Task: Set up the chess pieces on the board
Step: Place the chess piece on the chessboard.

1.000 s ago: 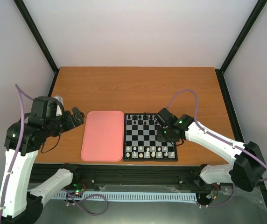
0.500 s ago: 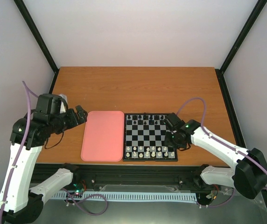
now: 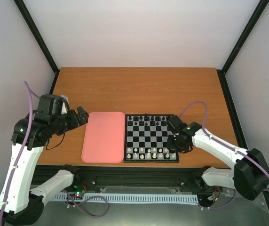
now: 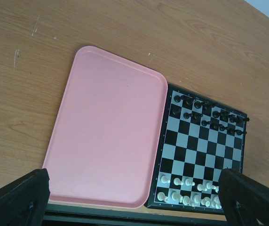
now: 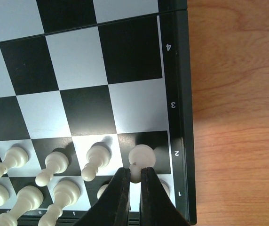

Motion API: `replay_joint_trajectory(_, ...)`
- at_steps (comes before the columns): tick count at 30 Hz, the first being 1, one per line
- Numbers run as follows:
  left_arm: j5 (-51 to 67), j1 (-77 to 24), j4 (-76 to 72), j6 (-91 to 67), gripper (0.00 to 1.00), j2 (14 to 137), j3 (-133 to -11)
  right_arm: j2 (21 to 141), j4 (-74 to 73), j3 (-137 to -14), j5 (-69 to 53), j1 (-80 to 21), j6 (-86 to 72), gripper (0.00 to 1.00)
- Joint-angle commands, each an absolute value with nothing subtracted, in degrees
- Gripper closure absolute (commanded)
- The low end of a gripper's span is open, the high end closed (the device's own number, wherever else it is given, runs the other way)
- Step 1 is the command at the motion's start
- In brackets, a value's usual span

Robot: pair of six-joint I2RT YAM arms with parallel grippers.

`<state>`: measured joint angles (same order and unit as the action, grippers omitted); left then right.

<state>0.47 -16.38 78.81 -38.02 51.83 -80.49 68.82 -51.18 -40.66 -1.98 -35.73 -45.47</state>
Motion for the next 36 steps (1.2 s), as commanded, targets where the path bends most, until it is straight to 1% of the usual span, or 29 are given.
replay_joint_trajectory(1, 0.63, -16.00, 77.72, -37.79, 0.00, 51.33, -80.43, 69.85, -49.48, -39.74, -2.09, -34.99, -44.84, 0.95)
replay_joint_trajectory(11, 0.36, -16.00, 77.80, -37.95, 0.00, 51.19, -80.27, 71.36, -48.74, -39.68, -1.58, -34.80, -44.04, 0.94)
replay_joint_trajectory(21, 0.46, -16.00, 77.74, -38.02, 0.00, 50.90, -79.91, 71.80, -49.28, -40.07, -1.10, -34.71, -43.88, 0.88)
replay_joint_trajectory(30, 0.61, -16.00, 77.83, -37.84, 0.00, 50.98, -79.98, 70.48, -51.69, -41.88, 0.36, -34.72, -44.29, 0.73)
replay_joint_trajectory(36, 1.15, -16.00, 78.09, -37.79, 0.00, 50.99, -80.15, 68.23, -55.35, -45.22, 3.03, -34.72, -44.78, 0.54)
